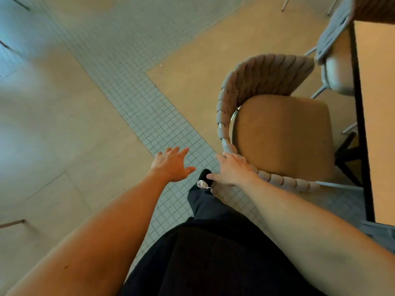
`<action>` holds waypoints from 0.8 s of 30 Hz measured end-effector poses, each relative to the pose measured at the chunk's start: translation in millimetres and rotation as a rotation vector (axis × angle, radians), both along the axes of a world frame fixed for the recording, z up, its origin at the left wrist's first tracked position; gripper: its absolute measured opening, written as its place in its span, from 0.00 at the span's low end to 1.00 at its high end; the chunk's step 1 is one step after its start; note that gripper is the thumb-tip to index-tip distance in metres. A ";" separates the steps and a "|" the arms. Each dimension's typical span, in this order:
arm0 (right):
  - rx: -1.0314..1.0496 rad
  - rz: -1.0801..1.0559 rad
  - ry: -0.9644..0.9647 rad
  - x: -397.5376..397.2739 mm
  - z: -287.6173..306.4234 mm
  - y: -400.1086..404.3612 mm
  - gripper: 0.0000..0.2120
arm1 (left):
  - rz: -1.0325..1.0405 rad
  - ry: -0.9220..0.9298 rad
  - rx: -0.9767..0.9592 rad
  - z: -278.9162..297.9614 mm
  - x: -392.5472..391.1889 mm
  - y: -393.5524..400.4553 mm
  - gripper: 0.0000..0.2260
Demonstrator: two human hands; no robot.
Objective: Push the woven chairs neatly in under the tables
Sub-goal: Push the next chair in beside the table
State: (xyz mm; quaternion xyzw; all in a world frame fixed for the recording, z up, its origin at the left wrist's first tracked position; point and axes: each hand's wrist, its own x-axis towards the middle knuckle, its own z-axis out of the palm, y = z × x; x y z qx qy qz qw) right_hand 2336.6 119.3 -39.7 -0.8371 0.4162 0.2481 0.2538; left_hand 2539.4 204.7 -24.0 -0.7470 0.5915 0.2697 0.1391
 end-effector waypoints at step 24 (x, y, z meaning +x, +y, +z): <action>0.083 -0.693 0.015 33.3 -7.8 -161.4 0.42 | -0.707 0.010 0.042 -10.4 40.6 -314.5 0.36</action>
